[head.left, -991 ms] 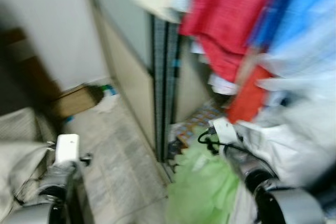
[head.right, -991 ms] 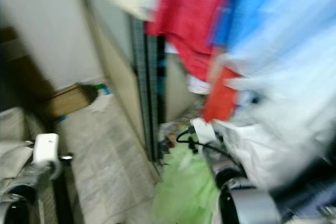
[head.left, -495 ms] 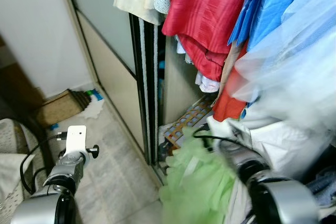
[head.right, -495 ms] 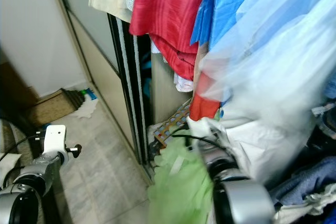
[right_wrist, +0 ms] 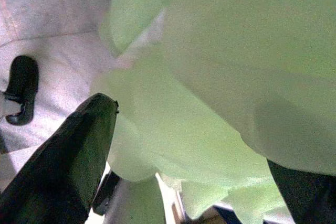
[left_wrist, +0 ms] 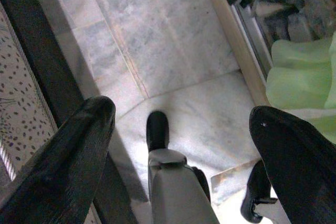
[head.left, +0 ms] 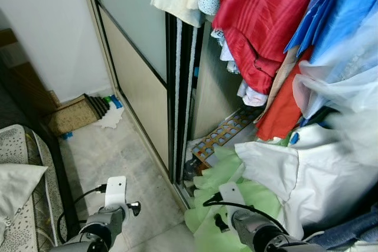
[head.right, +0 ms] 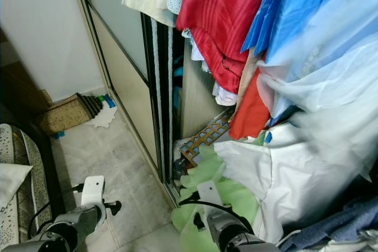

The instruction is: Clean up the room

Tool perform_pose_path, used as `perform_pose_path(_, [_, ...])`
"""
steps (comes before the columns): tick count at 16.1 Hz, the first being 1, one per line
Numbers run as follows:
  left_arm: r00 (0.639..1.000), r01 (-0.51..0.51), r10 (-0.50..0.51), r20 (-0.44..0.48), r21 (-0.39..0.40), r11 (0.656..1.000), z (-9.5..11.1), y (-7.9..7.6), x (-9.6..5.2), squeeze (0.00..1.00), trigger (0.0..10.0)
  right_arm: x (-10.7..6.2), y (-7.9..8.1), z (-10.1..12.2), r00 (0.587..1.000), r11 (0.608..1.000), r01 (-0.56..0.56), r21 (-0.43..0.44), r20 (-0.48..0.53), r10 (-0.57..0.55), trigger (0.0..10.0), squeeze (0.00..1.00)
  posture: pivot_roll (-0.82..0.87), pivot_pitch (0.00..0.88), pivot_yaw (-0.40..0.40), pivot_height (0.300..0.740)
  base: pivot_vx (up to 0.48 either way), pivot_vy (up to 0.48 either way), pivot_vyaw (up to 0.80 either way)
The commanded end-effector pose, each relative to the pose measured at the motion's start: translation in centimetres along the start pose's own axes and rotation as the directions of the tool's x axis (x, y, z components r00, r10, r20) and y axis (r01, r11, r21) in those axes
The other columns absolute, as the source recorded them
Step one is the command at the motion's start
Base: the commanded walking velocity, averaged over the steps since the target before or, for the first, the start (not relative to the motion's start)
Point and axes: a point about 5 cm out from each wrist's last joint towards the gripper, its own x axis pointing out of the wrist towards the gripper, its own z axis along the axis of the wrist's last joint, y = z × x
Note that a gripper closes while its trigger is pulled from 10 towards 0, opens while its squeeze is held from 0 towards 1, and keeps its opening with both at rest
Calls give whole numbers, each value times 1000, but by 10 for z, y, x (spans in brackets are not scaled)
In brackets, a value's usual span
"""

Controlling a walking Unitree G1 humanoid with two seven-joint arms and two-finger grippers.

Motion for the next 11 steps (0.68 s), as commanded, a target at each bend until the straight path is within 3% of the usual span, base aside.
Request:
perform_pose_path(1, [1000,-9,9,4,24,1000,2,2,0,0,10000,-2,-1,18,998,1000,-4,21,61,3,10000,0,-48,0,-59,740,0,0,575])
perform_pose_path(2, [1000,-2,1,14,41,999,4,-1,0,0,10000,-2,2,22,997,1000,-25,11,76,24,10000,0,-42,0,-63,740,0,0,800])
perform_pose_path(4, [998,38,-44,52,106,994,17,-12,-1,0,10000,-3,12,26,992,991,-71,-116,96,82,10000,0,-42,0,-67,740,0,0,794])
perform_pose_path(7, [997,40,-47,60,111,993,19,-14,-1,0,10000,-5,16,38,987,992,-93,-90,126,104,10000,0,-47,0,-69,740,0,0,796])
perform_pose_path(8, [996,54,-65,61,160,986,20,-18,-1,0,10000,-7,29,45,976,980,-141,-137,146,161,10000,0,-30,0,-71,740,0,0,794])
perform_pose_path(11, [995,65,-77,61,186,980,19,-20,-1,0,10000,-8,34,46,974,975,-147,-168,145,172,10000,0,-23,0,-75,740,0,0,800])
